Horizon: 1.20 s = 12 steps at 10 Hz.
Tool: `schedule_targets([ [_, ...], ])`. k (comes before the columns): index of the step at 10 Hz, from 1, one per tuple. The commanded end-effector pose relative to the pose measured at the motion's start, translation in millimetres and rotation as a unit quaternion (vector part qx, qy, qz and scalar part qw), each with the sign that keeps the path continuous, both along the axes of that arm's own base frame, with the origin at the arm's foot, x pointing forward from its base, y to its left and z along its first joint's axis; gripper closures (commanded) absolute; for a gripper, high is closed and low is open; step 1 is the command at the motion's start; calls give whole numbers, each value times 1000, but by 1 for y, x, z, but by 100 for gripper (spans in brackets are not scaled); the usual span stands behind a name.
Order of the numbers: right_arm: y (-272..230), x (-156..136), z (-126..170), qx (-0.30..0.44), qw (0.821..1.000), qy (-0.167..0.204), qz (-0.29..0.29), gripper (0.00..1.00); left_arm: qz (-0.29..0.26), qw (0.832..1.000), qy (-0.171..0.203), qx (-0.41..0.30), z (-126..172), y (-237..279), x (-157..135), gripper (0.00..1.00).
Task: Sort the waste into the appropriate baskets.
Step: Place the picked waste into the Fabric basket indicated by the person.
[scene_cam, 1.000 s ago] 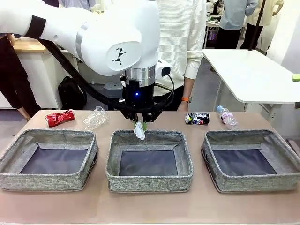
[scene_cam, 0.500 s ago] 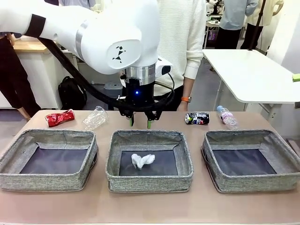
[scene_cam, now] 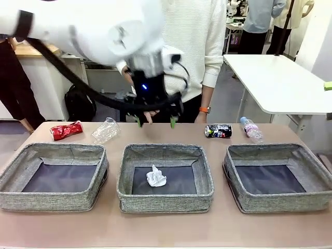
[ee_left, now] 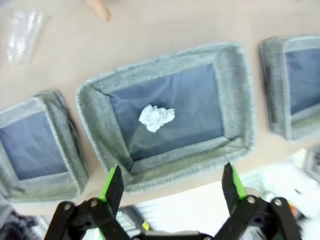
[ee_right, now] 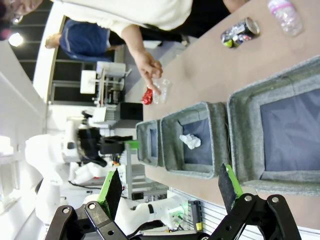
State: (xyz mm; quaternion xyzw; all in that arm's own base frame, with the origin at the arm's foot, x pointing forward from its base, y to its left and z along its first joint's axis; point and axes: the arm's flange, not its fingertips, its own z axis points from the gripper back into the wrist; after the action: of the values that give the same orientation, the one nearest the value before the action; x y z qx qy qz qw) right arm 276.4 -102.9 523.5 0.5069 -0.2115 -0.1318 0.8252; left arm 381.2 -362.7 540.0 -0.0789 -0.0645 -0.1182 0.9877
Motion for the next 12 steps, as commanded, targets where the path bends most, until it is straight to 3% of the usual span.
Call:
schedule_targets([
  [1,-1,1,0,6,1000,-18,6,0,-20,993,43,-105,50,102,2,0],
  [2,-1,1,0,6,1000,-18,6,0,-26,980,60,-187,79,157,-4,0],
  [4,-1,1,0,6,1000,-18,6,0,10,961,71,-267,103,240,-21,0],
  [5,-1,1,0,6,1000,-18,6,0,28,933,75,-352,106,282,-29,0],
  [6,-1,1,0,6,1000,-18,6,0,51,902,57,-425,103,320,-39,0],
  [7,-1,1,0,6,1000,-18,6,0,81,892,59,-441,91,350,-55,0],
  [8,-1,1,0,6,1000,-18,6,0,93,879,38,-467,74,369,-70,0],
  [9,-1,1,0,6,1000,-18,6,0,118,855,40,-504,53,381,-84,0],
  [10,-1,1,0,6,1000,-18,6,0,144,849,60,-505,29,382,-96,0],
  [11,-1,1,0,6,1000,-18,6,0,130,848,112,-501,5,373,-102,0],
  [12,-1,1,0,6,1000,-18,6,0,141,857,63,-491,45,400,-82,0],
])
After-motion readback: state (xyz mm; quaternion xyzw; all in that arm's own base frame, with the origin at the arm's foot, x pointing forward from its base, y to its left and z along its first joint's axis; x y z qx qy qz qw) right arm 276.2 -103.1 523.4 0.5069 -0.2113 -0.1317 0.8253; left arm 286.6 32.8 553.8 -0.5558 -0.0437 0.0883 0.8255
